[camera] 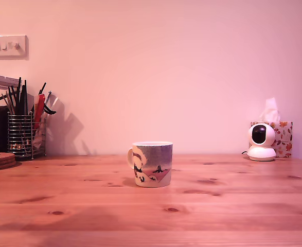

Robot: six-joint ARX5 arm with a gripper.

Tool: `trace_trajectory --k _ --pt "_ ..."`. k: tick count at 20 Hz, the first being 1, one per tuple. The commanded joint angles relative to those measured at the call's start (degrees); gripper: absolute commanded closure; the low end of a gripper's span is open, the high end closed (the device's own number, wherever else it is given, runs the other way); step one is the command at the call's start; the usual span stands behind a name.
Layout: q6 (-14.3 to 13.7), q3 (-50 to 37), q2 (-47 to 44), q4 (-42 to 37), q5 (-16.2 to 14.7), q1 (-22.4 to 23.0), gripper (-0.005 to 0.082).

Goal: Pick up the coffee capsules on the table and drop them inside the coffee cup

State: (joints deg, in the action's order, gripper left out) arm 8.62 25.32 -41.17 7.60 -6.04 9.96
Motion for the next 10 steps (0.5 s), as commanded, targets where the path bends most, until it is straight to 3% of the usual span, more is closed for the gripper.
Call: trace_trajectory --k 1,10 --pt "0.37 -3.41 4.33 -0.68 1.2 -0.22 0.0793" --pt "1.46 -6.97 23.32 1.86 2.45 -0.2 0.0793"
